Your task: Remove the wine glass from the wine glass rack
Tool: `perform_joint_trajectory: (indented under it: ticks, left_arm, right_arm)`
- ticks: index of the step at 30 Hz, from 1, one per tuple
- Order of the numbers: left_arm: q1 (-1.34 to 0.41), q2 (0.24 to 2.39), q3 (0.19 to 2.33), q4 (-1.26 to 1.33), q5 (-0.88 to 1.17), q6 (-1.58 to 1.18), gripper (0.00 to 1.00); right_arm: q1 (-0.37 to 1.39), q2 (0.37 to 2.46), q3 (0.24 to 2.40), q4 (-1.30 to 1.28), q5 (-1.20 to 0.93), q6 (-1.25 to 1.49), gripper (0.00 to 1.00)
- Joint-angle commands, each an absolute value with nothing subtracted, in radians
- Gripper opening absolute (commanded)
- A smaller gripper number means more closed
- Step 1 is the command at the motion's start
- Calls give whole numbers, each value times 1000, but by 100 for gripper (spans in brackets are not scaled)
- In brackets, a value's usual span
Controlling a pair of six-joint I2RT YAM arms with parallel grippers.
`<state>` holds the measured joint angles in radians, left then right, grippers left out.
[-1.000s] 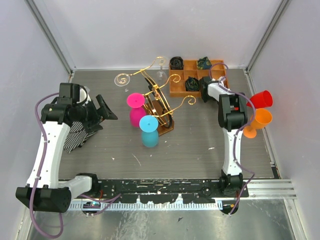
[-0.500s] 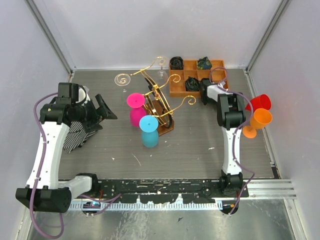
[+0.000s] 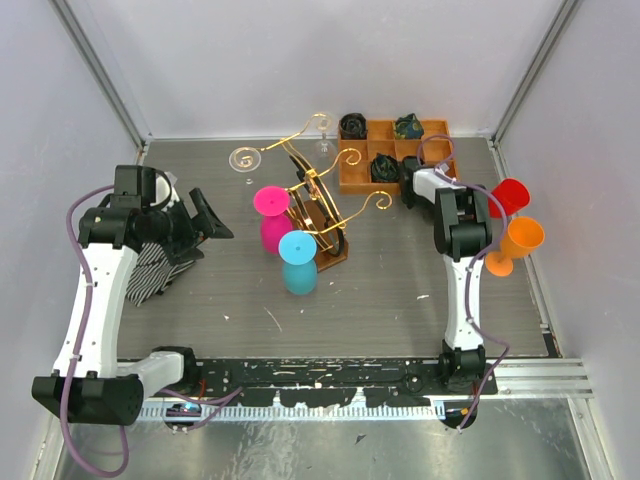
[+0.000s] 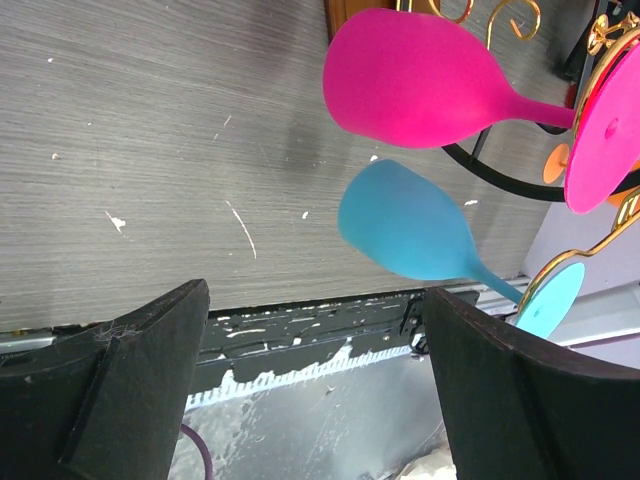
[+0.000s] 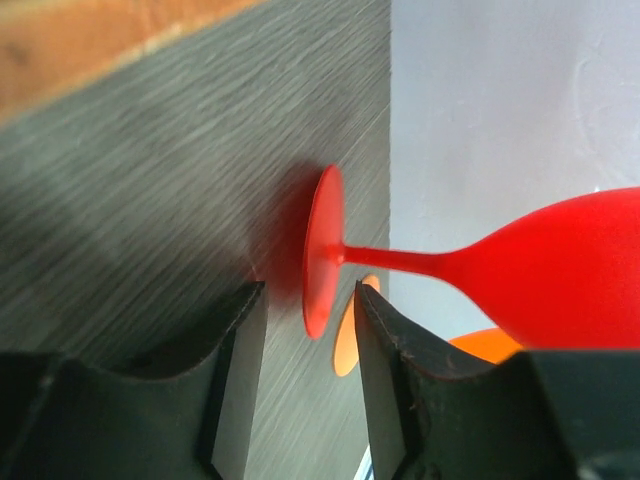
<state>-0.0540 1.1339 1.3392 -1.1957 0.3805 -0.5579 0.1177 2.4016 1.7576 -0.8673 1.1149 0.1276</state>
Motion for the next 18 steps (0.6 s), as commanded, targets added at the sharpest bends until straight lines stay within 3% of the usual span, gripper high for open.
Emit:
perform_joint_trajectory:
  ticks: [1,9,18]
  left_arm:
    - [-49,1127,1325,-1199,409,-547,94]
    - [-49,1123,1331,-1200,410,-552,94]
    - [-49,1122,1350,-1215,384,-546,94]
  right_arm:
    - [149,2325,1711,-847,829,162,49]
    - [150,2170,1688,-804,520,123,54]
    - [135,2026,1872,-835,126,151,56]
